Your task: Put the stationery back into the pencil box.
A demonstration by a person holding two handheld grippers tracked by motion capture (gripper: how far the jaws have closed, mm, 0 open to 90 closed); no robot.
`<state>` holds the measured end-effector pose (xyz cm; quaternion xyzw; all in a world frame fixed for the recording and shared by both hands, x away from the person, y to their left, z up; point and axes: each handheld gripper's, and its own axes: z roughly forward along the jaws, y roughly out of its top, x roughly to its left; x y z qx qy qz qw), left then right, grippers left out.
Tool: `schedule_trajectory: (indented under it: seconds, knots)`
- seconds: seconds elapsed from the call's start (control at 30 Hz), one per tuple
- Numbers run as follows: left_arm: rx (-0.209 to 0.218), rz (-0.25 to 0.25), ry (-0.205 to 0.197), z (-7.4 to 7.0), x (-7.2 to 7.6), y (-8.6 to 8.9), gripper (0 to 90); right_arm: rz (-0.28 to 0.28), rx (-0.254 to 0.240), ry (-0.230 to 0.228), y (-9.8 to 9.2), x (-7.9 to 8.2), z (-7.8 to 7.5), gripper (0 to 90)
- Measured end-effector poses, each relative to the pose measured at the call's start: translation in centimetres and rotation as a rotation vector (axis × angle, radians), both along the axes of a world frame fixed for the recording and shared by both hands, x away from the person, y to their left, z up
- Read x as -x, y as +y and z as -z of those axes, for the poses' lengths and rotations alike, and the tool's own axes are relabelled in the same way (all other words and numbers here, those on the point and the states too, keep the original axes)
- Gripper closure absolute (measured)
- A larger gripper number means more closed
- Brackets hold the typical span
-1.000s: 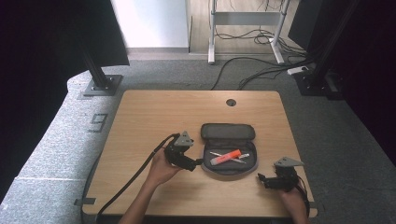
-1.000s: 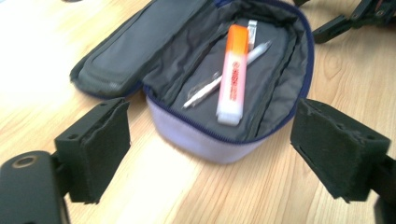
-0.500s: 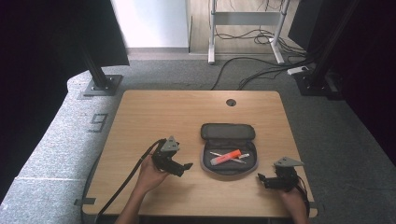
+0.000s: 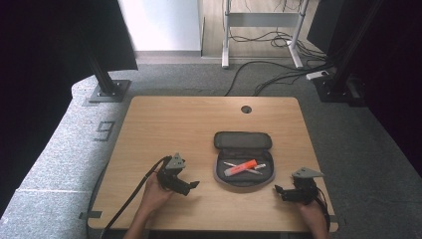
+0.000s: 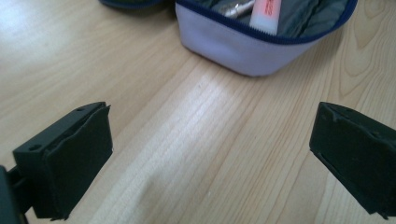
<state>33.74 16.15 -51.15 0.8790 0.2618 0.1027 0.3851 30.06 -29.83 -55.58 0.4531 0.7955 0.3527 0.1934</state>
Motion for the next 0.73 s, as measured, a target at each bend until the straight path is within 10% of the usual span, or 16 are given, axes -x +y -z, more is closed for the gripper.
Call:
schedule_trajectory:
  seconds: [0.4,0.73]
  knots:
    - [-0.063,-0.014,0.022,3.6,0.5,0.6,0.0,0.000,0.000,0.000,0.0,0.0,0.0,10.5]
    - [-0.096,-0.026,0.046,3.7,0.5,0.6,0.0,-0.001,-0.001,-0.001,0.0,0.1,0.0,11.1]
